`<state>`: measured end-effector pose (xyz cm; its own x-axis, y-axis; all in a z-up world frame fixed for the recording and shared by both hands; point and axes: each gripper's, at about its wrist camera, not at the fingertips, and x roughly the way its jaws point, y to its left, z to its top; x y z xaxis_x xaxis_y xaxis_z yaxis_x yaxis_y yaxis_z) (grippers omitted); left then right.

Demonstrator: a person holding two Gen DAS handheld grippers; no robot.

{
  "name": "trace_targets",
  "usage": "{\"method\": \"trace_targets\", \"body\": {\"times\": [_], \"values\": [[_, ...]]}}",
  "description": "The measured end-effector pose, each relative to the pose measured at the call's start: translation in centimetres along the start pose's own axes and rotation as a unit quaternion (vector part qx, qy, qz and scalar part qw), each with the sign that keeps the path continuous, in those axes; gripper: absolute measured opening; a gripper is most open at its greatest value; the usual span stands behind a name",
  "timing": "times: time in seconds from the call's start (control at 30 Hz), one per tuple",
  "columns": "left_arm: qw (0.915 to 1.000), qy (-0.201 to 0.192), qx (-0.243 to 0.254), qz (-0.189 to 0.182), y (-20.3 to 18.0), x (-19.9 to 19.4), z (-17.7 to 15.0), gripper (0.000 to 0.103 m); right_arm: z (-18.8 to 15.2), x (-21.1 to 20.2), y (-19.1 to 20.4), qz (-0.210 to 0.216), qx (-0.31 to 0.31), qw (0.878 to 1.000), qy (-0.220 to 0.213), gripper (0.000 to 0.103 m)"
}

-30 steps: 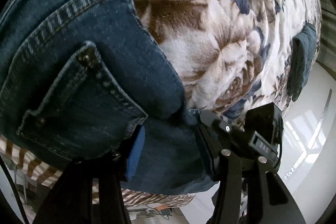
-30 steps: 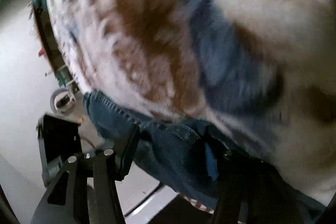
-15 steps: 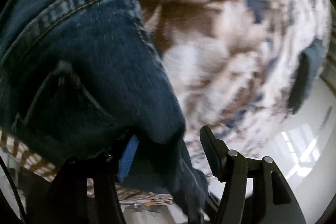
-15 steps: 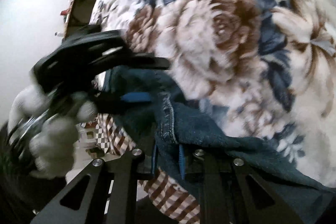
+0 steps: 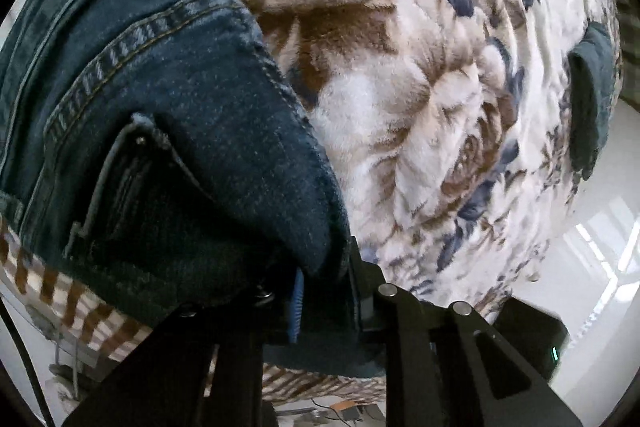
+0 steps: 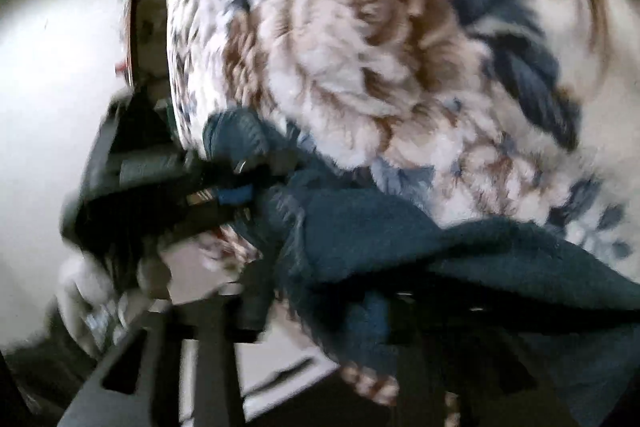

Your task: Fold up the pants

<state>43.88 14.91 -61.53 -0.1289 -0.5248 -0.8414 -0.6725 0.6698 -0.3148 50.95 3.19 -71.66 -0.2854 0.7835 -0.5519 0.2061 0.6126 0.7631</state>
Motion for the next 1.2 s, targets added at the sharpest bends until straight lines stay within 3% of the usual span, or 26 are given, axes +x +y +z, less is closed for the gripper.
{"method": "trace_targets", "body": {"times": [0.1, 0.17, 0.23, 0.4, 0.53, 0.63, 0.67, 0.7, 0.73, 0.77, 0.83, 0.93, 1.0, 1.1, 1.2], "values": [[0.9999, 0.0, -0.007, -0.009, 0.4, -0.3, -0.1, 0.015, 1.9, 1.8, -1.9, 0.061, 0.069, 0.996, 0.017, 0.054], [0.9998, 0.0, -0.016, -0.015, 0.9, -0.3, 0.2, 0.015, 2.7, 3.0, -2.2, 0.062, 0.085, 0.994, 0.032, 0.028], [0.9985, 0.009, -0.041, -0.036, 1.8, -0.3, 0.7, 0.015, 3.1, 2.9, -2.3, 0.077, 0.105, 0.991, 0.042, 0.018], [0.9909, 0.03, -0.098, -0.088, 2.7, -0.1, 2.1, 0.022, 4.1, -2.7, -4.0, 0.103, 0.147, 0.984, -0.007, 0.018], [0.9866, 0.027, -0.108, -0.119, 2.6, -1.4, 1.9, 0.032, 4.5, -3.7, -5.6, 0.103, 0.161, 0.982, 0.0, 0.028], [0.9909, 0.026, -0.073, -0.11, 1.3, -2.8, 0.9, 0.039, 5.2, -1.7, -4.8, 0.098, 0.135, 0.985, 0.04, 0.067], [0.9925, 0.026, -0.059, -0.104, 0.8, -3.1, 0.5, 0.046, 5.4, -1.5, -4.9, 0.094, 0.129, 0.986, 0.052, 0.069], [0.994, 0.022, -0.042, -0.099, 0.2, -3.4, 0.1, 0.046, 5.8, -0.4, -4.6, 0.068, 0.12, 0.988, 0.067, 0.068], [0.9957, 0.015, -0.026, -0.088, -0.1, -3.7, -0.1, 0.046, 6.2, 0.2, -4.4, 0.035, 0.113, 0.99, 0.072, 0.051], [0.9972, 0.008, -0.008, -0.074, -0.5, -3.8, -0.2, 0.046, 6.4, 0.7, -4.1, 0.006, 0.103, 0.992, 0.079, 0.027], [0.9988, -0.008, 0.02, -0.044, -1.0, -3.6, -0.3, 0.046, 7.8, 0.8, -3.7, -0.03, 0.103, 0.991, 0.078, 0.017], [0.9992, -0.016, 0.032, -0.018, -0.5, -2.9, -0.1, 0.046, 9.9, -3.2, -3.2, -0.043, 0.112, 0.993, 0.019, 0.017], [0.9995, -0.009, 0.022, -0.021, 0.4, -2.2, 0.0, 0.046, 10.5, -5.0, -3.5, -0.04, 0.123, 0.992, 0.002, 0.018], [0.9995, -0.003, 0.015, -0.026, 1.2, -2.1, -0.1, 0.046, 9.9, -8.1, -2.3, -0.121, 0.082, 0.989, -0.038, 0.018], [0.9992, -0.007, 0.027, -0.028, 0.3, -1.9, -0.6, 0.046, 8.0, -11.3, -0.9, -0.119, 0.054, 0.988, -0.083, 0.021]]}}
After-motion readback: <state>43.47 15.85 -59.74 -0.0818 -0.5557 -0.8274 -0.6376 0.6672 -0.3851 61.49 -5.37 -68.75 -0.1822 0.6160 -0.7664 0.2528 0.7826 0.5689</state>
